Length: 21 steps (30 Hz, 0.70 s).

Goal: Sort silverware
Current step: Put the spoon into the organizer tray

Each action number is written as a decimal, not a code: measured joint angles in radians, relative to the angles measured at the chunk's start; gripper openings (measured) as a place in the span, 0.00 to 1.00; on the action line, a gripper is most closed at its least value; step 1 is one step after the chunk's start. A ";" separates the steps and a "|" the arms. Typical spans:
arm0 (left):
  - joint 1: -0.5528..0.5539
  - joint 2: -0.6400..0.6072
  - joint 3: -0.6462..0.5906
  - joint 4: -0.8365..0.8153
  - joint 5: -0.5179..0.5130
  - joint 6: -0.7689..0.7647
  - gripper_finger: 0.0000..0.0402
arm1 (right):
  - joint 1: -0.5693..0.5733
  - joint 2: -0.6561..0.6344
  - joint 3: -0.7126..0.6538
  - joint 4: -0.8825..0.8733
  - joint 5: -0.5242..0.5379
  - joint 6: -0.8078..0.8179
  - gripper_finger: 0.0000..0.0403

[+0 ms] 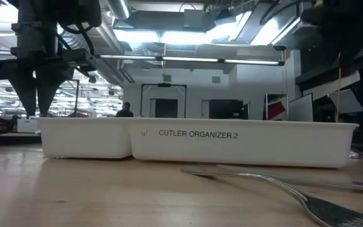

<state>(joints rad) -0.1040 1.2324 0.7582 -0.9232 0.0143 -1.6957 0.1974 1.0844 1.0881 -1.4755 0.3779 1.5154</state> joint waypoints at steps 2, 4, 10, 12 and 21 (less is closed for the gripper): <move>0.000 0.000 0.000 0.002 0.000 0.008 0.18 | -0.037 -0.020 -0.059 0.052 -0.027 0.002 0.37; 0.000 0.000 0.000 0.006 0.000 0.033 0.18 | -0.082 -0.021 -0.120 0.078 -0.076 0.013 0.37; 0.000 0.000 0.000 0.030 0.000 0.089 0.18 | -0.215 -0.019 -0.284 0.210 -0.171 0.056 0.37; 0.000 0.000 0.000 0.030 0.000 0.108 0.18 | -0.250 -0.019 -0.335 0.300 -0.188 0.054 0.37; 0.000 0.000 0.000 0.030 -0.001 0.183 0.18 | -0.358 -0.017 -0.510 0.454 -0.239 0.099 0.37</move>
<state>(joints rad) -0.1040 1.2324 0.7578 -0.8928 0.0137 -1.5126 -0.1609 1.0673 0.5779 -1.0214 0.1390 1.6147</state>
